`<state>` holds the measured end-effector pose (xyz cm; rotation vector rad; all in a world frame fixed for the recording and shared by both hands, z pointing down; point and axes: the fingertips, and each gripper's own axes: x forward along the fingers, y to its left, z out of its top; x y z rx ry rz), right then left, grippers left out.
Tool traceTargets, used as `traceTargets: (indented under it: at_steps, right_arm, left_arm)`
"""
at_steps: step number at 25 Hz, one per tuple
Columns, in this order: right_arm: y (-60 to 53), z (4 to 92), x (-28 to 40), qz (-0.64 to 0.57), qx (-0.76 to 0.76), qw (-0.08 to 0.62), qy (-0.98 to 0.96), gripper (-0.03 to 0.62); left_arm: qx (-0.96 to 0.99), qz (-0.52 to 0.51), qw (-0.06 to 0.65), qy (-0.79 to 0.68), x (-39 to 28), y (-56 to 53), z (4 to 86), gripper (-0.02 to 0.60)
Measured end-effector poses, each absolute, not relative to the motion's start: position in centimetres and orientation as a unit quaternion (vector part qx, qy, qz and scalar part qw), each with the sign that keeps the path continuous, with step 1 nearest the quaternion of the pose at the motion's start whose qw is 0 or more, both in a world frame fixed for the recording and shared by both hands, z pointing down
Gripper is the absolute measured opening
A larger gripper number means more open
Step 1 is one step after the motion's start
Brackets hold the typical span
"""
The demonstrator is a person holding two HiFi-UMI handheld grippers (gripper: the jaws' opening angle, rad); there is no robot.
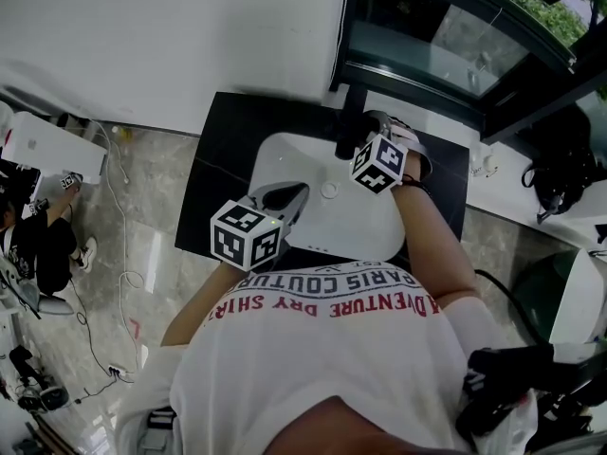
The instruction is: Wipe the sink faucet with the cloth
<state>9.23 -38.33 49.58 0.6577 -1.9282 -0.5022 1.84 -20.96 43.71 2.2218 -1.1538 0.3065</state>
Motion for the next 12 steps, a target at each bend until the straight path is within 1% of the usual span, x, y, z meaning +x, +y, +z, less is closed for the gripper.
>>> traceTargets:
  at_steps: [6, 12]
  right_arm:
    - [-38.5, 49.4, 9.2, -0.189, 0.278, 0.487, -0.806, 0.080]
    - [-38.9, 50.0, 11.5, -0.160, 0.302, 0.486, -0.804, 0.080]
  left_arm:
    - [0.840, 0.118, 0.307, -0.433, 2.0, -21.4, 43.8, 0.002]
    - [0.844, 0.122, 0.306, -0.424, 2.7, -21.6, 44.0, 0.002]
